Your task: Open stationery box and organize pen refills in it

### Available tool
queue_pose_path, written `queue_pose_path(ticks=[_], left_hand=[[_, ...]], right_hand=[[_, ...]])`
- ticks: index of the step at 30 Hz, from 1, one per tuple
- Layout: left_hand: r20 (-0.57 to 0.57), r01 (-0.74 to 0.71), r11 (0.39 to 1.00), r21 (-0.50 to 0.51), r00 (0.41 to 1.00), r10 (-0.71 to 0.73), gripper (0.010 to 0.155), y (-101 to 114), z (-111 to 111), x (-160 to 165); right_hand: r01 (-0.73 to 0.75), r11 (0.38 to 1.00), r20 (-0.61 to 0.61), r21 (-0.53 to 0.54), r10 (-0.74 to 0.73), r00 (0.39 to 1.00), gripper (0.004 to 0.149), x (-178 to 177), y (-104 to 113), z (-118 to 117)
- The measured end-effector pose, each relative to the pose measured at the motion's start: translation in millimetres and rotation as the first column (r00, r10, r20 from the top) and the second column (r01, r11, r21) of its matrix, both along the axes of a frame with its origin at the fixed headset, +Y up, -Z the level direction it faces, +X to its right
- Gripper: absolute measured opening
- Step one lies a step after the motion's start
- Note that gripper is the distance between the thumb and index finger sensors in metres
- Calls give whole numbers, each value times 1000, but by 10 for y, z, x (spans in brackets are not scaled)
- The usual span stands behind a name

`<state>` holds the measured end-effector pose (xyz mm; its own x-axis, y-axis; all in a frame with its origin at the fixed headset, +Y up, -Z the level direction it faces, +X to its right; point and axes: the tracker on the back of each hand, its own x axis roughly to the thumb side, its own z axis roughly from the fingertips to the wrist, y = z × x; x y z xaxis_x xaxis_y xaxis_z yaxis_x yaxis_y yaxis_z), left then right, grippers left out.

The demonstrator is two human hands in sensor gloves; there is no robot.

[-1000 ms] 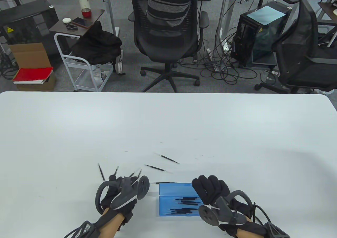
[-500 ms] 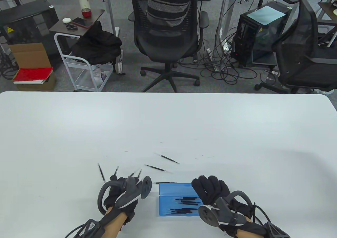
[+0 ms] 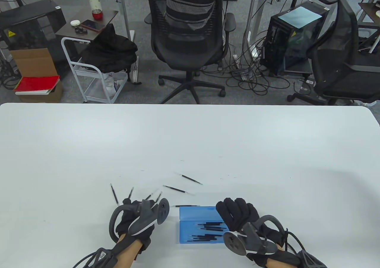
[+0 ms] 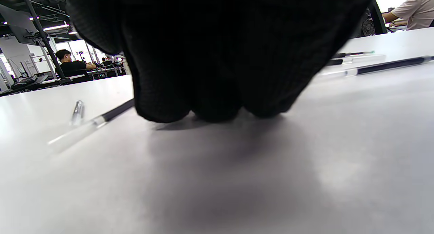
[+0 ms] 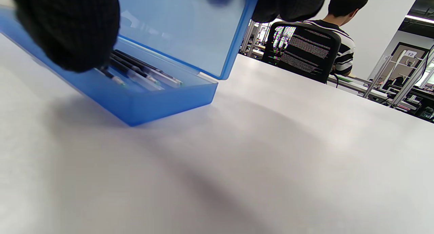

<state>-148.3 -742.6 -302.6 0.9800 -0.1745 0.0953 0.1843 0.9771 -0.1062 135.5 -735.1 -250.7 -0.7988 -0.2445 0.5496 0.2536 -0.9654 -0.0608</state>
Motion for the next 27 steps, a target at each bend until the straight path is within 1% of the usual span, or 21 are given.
queue_pose_path(ticks=[5,14,27], left_hand=[[-10,-13,1000,3,1000,13,52,-3,0,-10],[-11,5,1000,16,1000,-5,53,-19,15,31],[-28,-13,1000,21,1000,14,59,-33,31,31]], right_hand=[[0,1000,0,0,0,1000,114,0,0,-1],[0,1000,0,0,0,1000,114,0,0,-1],[-5,1000,4,2,5,1000,114,-10,-1,8]])
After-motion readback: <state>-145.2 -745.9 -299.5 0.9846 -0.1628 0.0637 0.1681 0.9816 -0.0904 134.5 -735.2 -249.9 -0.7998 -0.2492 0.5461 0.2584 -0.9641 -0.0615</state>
